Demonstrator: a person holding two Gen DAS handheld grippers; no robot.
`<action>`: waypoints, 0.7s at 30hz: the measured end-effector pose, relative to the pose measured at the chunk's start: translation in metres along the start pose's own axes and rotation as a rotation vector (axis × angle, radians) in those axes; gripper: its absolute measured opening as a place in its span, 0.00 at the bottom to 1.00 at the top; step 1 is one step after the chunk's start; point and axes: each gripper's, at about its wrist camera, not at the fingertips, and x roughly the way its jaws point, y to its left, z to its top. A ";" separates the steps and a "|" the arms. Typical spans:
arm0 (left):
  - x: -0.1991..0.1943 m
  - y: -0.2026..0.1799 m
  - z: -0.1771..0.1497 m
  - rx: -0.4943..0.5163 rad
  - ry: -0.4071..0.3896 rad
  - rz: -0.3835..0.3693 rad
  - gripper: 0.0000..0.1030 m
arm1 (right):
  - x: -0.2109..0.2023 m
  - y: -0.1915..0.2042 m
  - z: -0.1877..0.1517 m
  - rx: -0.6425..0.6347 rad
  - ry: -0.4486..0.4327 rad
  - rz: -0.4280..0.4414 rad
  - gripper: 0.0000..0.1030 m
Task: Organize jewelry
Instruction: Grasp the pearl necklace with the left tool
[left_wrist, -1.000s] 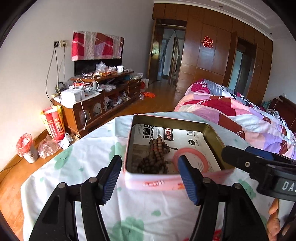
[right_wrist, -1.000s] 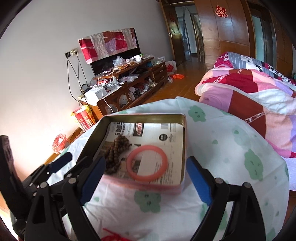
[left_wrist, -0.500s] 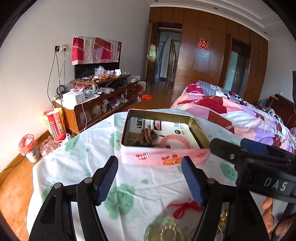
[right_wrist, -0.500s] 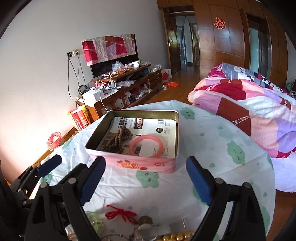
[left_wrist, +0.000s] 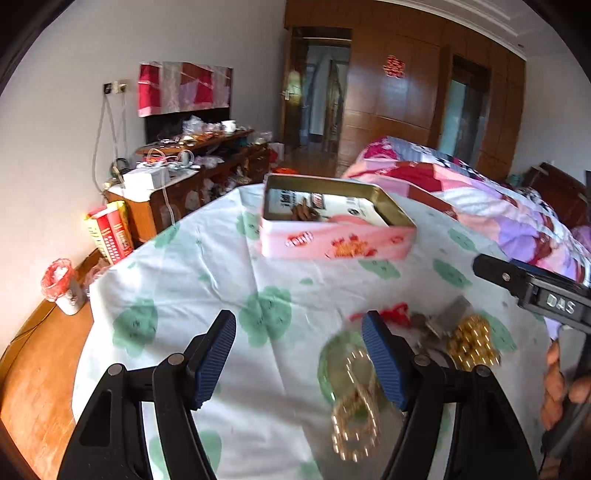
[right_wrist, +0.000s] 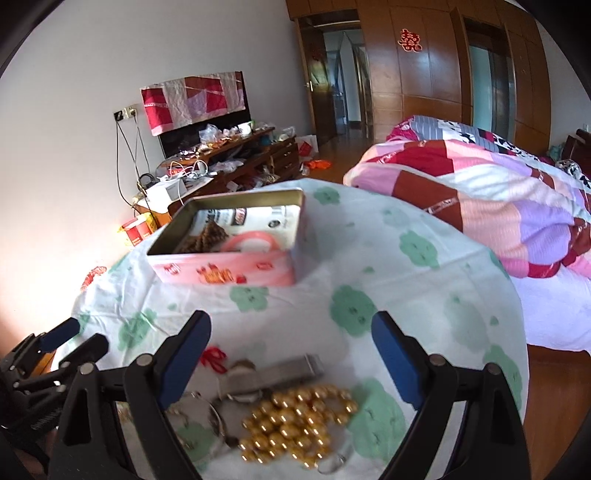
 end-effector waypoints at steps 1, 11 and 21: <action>-0.002 -0.001 -0.003 0.013 0.009 -0.024 0.69 | -0.002 -0.001 -0.002 -0.001 -0.001 -0.002 0.89; -0.010 -0.008 -0.031 0.015 0.127 -0.181 0.69 | -0.011 -0.005 -0.017 -0.022 -0.006 0.004 0.70; 0.009 -0.013 -0.041 0.039 0.215 -0.128 0.17 | -0.013 -0.007 -0.017 0.002 -0.007 0.015 0.70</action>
